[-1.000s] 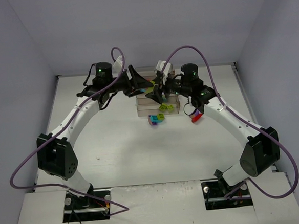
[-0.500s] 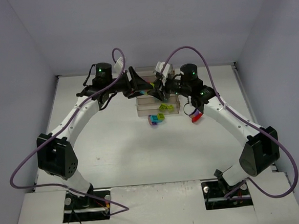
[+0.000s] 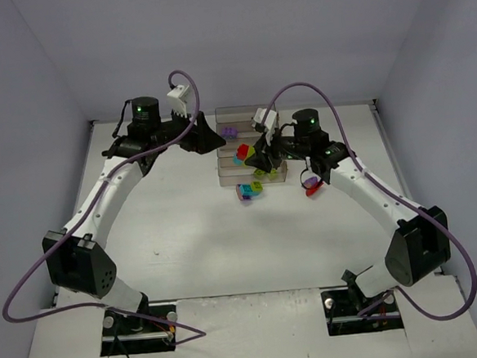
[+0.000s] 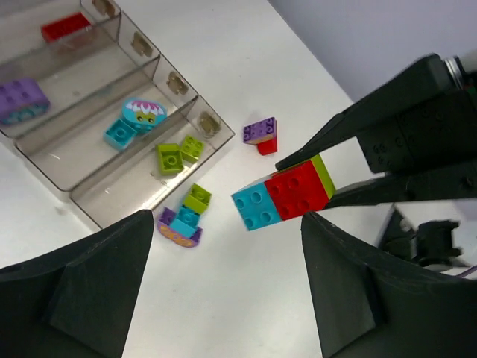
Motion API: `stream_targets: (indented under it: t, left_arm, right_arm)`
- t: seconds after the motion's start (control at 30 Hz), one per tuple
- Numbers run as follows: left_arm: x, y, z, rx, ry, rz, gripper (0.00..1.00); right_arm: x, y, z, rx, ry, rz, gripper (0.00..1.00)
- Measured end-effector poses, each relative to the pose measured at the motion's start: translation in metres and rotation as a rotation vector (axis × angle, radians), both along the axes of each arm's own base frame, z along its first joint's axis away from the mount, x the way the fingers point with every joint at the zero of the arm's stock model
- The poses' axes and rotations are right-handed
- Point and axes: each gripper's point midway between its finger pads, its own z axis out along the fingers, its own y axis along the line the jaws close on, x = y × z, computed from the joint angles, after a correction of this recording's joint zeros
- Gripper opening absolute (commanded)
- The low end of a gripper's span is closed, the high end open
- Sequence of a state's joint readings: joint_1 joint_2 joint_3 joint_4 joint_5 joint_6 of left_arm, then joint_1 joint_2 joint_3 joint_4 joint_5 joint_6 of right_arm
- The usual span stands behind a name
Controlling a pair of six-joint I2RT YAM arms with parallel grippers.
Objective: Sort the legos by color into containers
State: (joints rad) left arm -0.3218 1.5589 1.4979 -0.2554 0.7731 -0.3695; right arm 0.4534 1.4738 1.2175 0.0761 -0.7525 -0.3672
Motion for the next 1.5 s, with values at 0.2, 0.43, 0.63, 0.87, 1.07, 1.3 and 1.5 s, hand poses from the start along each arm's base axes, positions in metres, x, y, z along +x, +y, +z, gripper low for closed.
stream_targets:
  t: [0.2,0.43,0.63,0.87,1.07,1.3,1.5]
  left_arm:
    - [-0.019,0.002,0.007,0.077,-0.251,-0.226,0.73]
    - [-0.047,-0.013,-0.003,0.059,-0.359,-0.469,0.73]
    - [-0.066,-0.024,-0.007,0.046,-0.419,-0.588,0.73]
    - [-0.092,-0.043,-0.013,0.034,-0.434,-0.697,0.69]
    - [-0.093,-0.049,-0.017,0.024,-0.421,-0.714,0.61]
    - [-0.095,-0.054,-0.02,0.019,-0.402,-0.724,0.55]
    - [-0.1,-0.061,-0.021,0.014,-0.394,-0.746,0.48]
  right_arm:
    - [-0.019,-0.007,0.002,-0.001,0.039,0.04,0.0]
    - [-0.047,-0.008,0.005,0.0,0.083,0.127,0.0]
    - [-0.061,-0.009,0.003,-0.002,0.115,0.167,0.0]
    - [-0.07,-0.007,0.002,-0.001,0.135,0.197,0.0]
    - [-0.075,-0.004,0.001,-0.004,0.144,0.215,0.0]
    - [-0.077,-0.002,0.001,-0.005,0.145,0.22,0.0]
    - [-0.078,-0.002,0.001,-0.006,0.146,0.221,0.0]
